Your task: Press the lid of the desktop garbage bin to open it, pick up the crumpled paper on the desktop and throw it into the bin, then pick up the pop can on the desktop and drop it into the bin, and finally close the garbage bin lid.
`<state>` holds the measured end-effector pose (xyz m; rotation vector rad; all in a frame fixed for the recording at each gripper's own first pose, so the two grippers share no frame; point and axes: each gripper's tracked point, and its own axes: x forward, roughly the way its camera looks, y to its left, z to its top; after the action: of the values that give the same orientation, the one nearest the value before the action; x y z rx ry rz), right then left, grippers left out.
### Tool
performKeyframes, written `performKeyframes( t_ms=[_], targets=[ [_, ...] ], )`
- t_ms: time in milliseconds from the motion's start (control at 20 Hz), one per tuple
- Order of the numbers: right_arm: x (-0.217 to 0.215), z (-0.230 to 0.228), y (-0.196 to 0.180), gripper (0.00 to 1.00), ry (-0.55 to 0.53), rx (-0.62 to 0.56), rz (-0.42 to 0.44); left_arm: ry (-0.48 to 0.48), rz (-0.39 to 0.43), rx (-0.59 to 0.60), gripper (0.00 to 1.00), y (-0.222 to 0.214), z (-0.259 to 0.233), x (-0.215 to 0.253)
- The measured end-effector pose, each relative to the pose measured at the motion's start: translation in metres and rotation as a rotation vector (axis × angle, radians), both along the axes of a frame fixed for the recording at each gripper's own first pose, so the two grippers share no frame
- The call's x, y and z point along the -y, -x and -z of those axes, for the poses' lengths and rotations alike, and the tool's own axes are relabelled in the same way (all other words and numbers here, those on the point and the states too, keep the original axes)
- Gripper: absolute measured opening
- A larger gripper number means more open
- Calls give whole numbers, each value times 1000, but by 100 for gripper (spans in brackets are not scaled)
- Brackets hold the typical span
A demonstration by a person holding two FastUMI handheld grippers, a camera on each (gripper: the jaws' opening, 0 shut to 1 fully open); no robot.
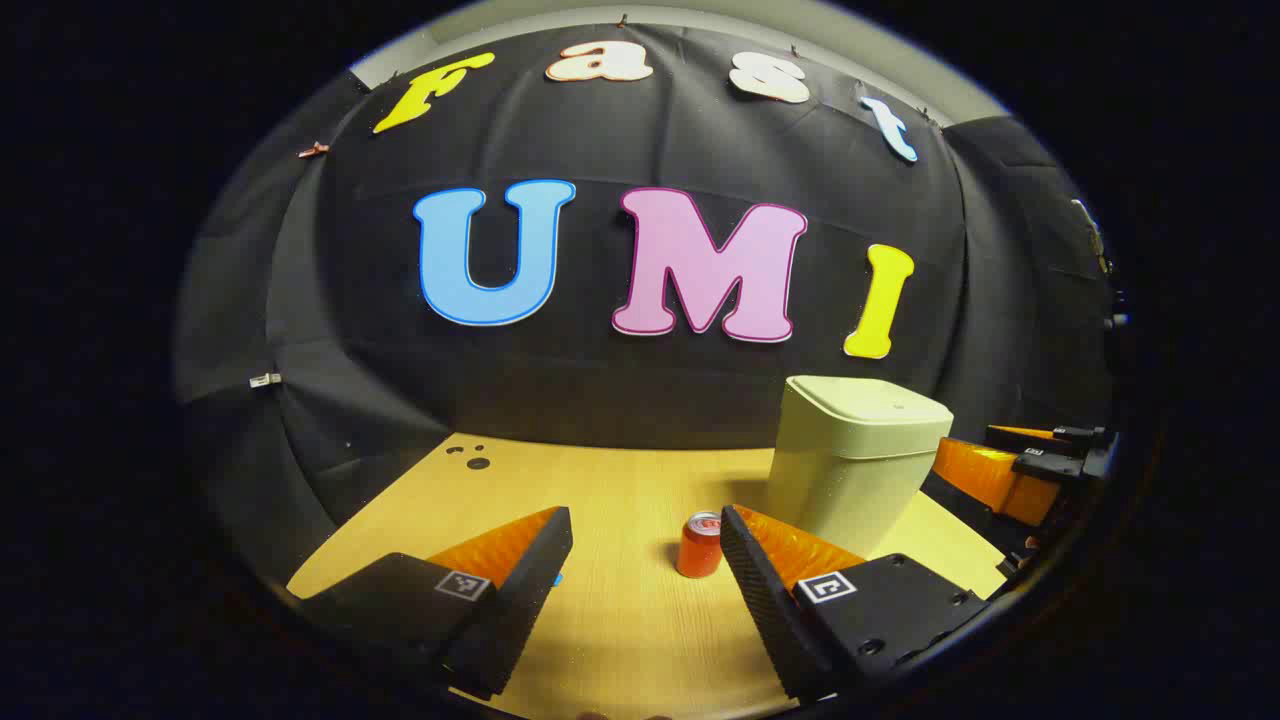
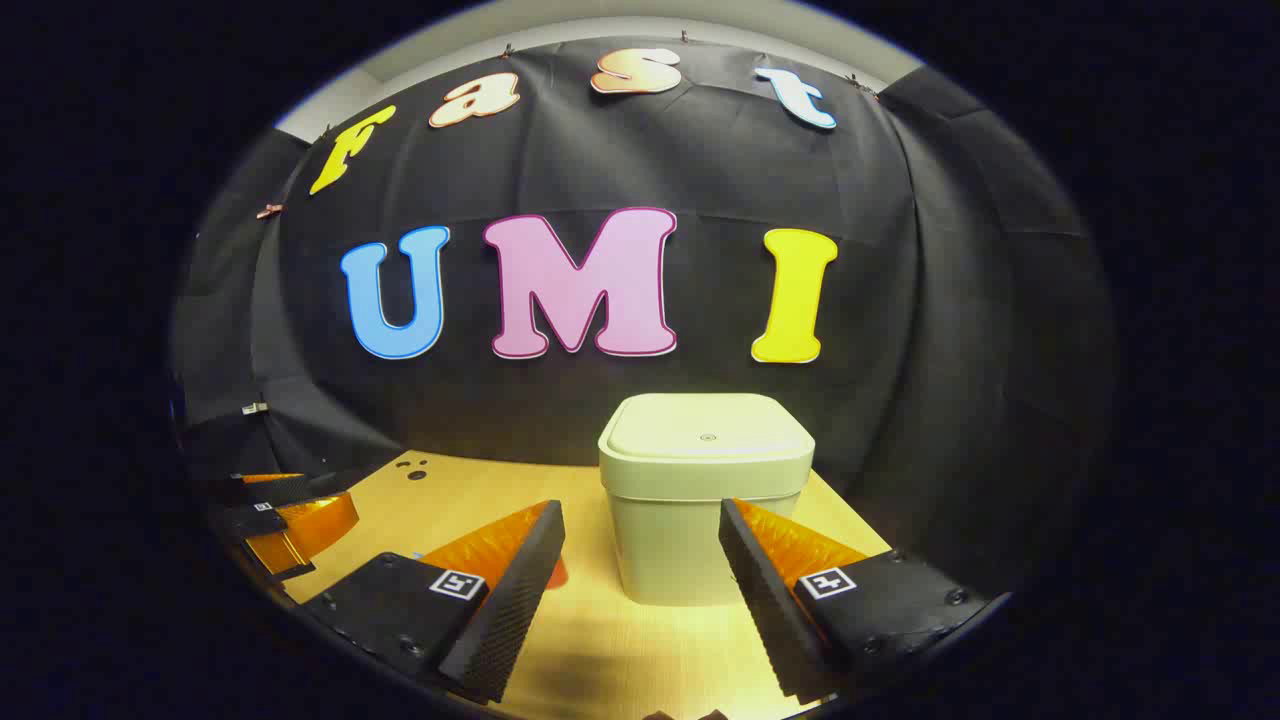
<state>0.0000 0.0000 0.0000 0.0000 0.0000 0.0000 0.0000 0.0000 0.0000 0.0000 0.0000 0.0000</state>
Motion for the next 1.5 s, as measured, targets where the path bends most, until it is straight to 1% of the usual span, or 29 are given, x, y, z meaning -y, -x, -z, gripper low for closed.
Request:
performKeyframes(
  t_ms=[350, 700, 1250, 1500],
  targets=[
    [20, 4, -3, 98, -21, -20, 3, 1, -8, -28, 96, -11, 9, 11],
    [28, 4, -5, 97, -43, -28, 3, 0, -8, -43, 96, -13, 15, 17],
    [25, 9, -10, 98, -44, -46, -23, 9, -50, -49, 96, -18, 16, 4],
    [21, 7, -11, 98, -33, -44, -29, 4, -54, -45, 96, -19, 14, 0]
  ],
)
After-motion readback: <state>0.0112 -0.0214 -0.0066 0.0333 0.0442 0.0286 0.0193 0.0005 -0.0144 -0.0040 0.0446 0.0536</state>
